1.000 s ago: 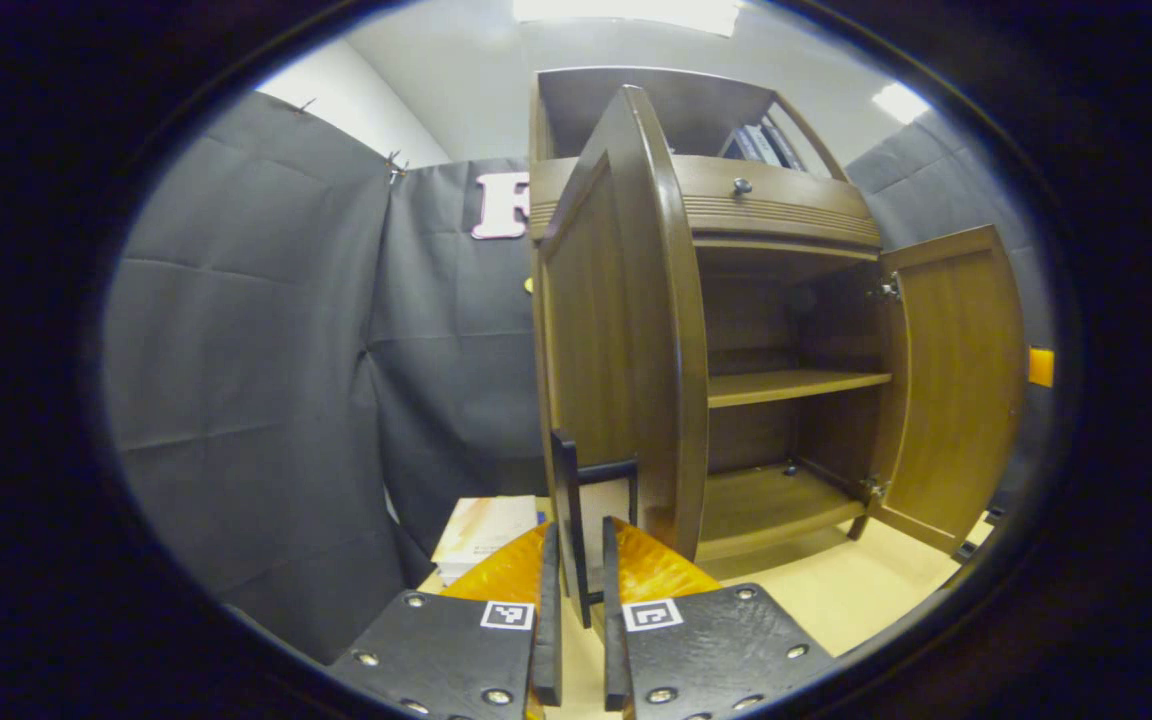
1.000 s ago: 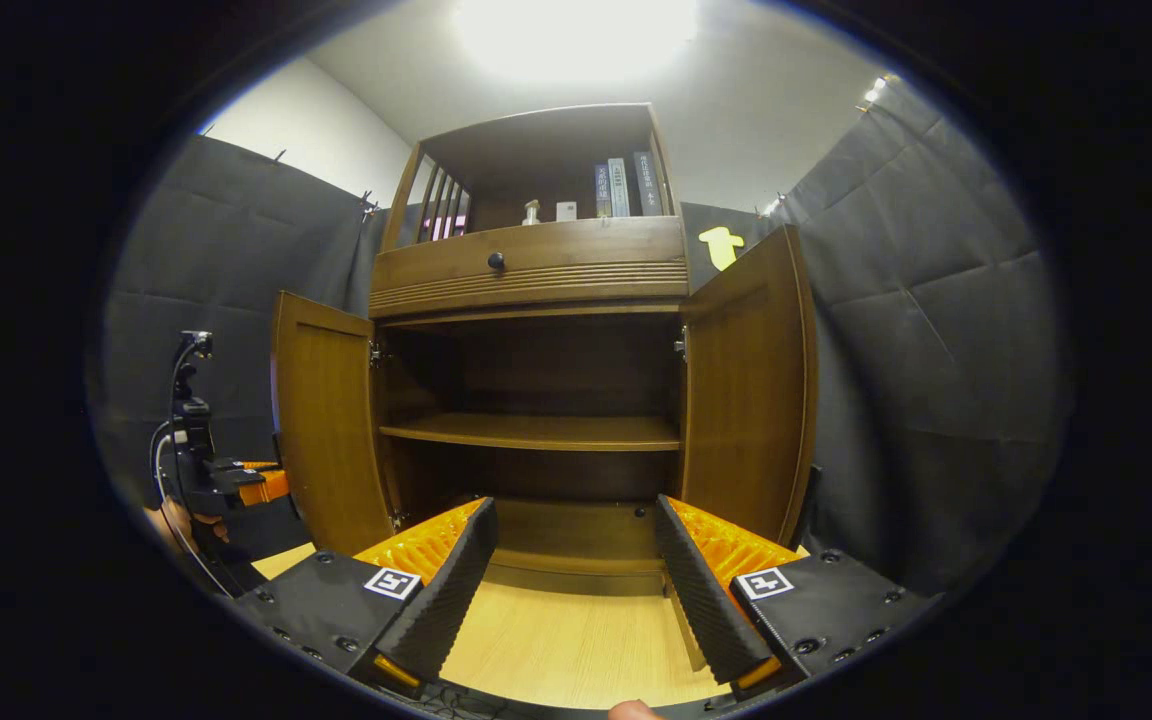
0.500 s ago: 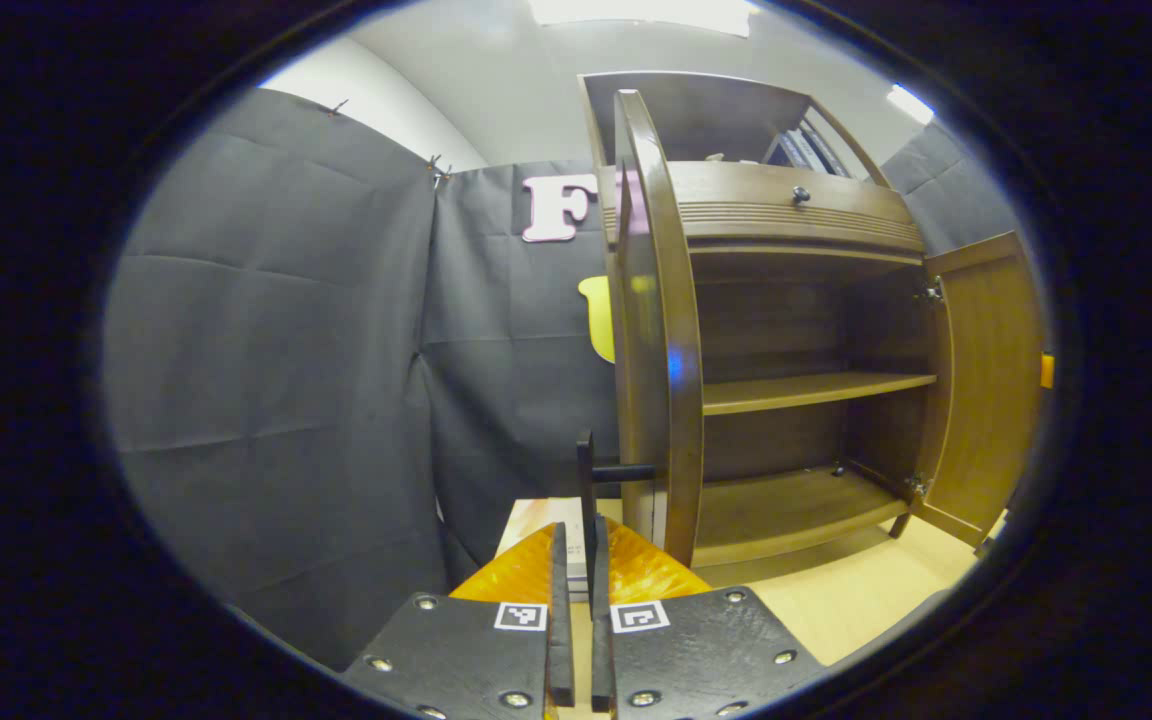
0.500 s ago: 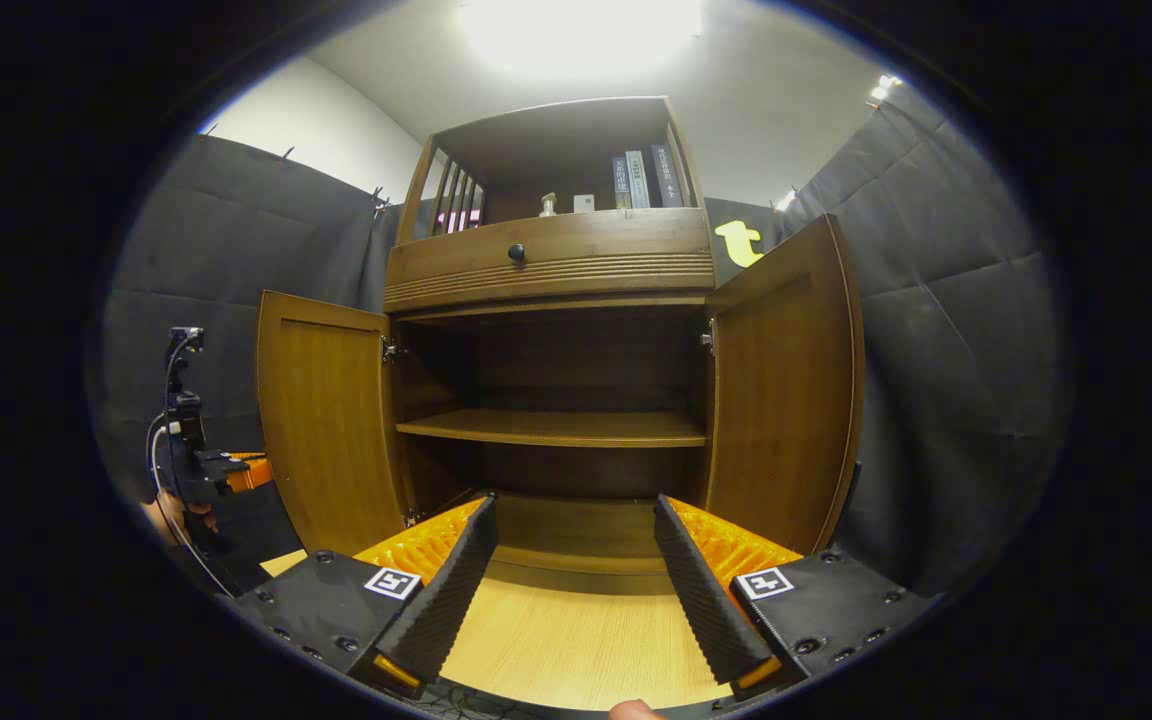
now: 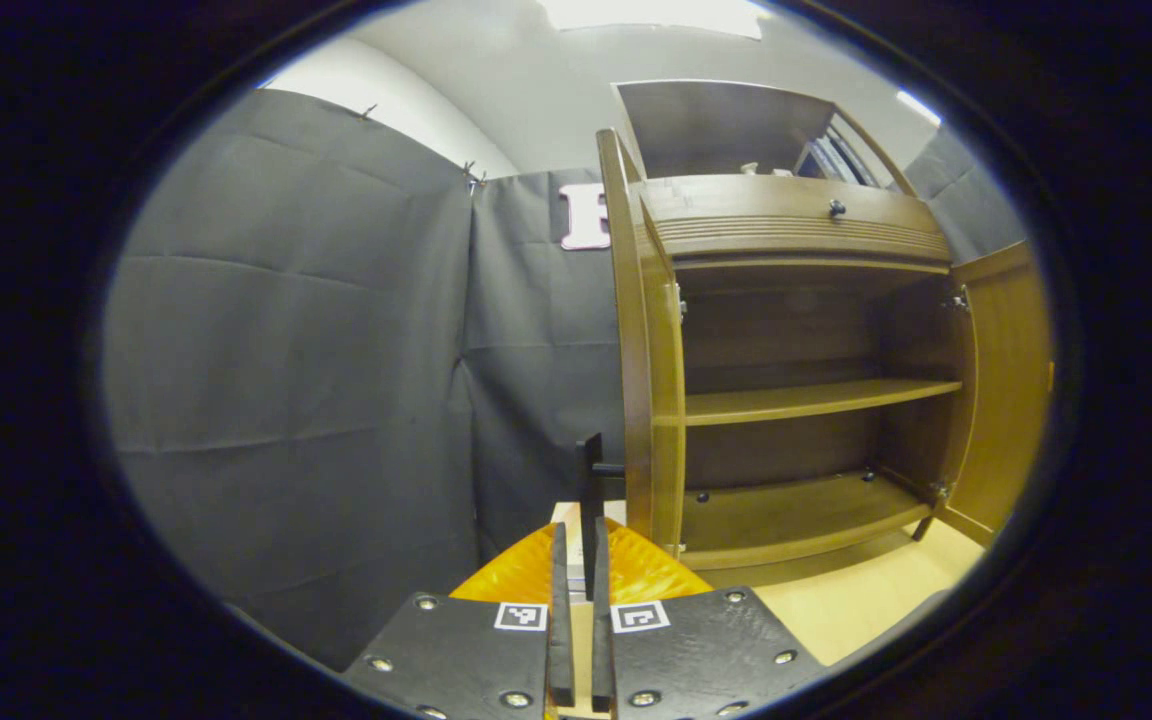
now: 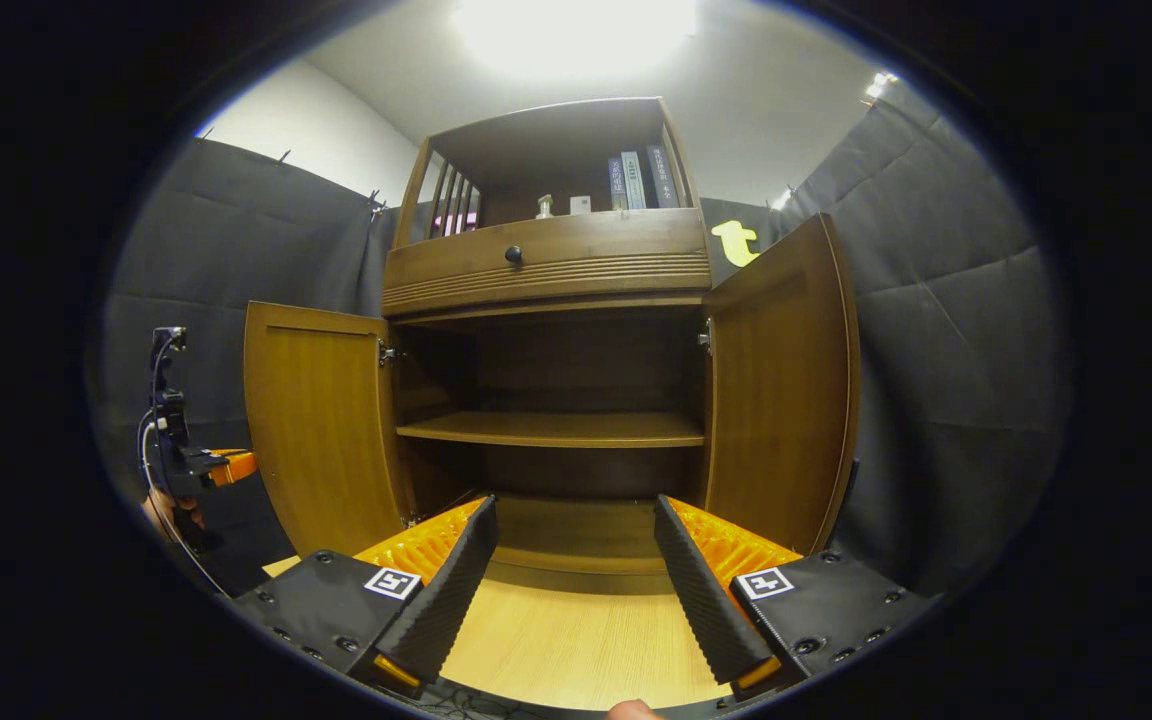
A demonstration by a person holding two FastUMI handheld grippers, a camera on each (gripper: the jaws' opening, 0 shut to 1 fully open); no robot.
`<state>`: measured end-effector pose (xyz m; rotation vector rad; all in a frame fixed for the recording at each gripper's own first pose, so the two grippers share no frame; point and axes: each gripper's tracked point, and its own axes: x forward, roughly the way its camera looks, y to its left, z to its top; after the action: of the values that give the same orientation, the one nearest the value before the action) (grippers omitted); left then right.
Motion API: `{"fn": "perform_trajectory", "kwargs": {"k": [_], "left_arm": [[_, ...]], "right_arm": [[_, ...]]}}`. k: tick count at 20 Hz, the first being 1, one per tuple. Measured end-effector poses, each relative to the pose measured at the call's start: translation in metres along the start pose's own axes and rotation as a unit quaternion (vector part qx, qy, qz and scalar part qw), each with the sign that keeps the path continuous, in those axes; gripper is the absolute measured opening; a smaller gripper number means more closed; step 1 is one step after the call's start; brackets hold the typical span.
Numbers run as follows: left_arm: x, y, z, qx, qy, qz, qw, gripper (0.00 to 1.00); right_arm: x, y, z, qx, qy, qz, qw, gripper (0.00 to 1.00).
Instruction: Open the right door of the double-door shoe cabinet with the right hand, and open the left door with the left hand.
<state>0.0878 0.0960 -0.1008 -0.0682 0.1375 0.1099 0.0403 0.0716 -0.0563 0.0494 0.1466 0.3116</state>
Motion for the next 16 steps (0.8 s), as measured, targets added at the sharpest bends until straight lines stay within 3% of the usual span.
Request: {"fn": "perform_trajectory", "kwargs": {"k": [8,12,16], "left_arm": [[-0.042,-0.041,0.044,0.003,-0.026,-0.04,0.999,0.11],[-0.068,-0.063,0.061,-0.002,-0.035,-0.065,0.997,0.06],[-0.093,-0.076,0.072,-0.005,-0.042,-0.084,0.996,0.1]], "right_arm": [[-0.018,-0.009,0.014,-0.02,-0.02,-0.026,0.999,0.99],[-0.029,-0.014,0.014,-0.018,-0.02,-0.036,0.999,0.99],[-0.039,-0.019,0.012,-0.018,-0.02,-0.046,0.999,0.96]]}}
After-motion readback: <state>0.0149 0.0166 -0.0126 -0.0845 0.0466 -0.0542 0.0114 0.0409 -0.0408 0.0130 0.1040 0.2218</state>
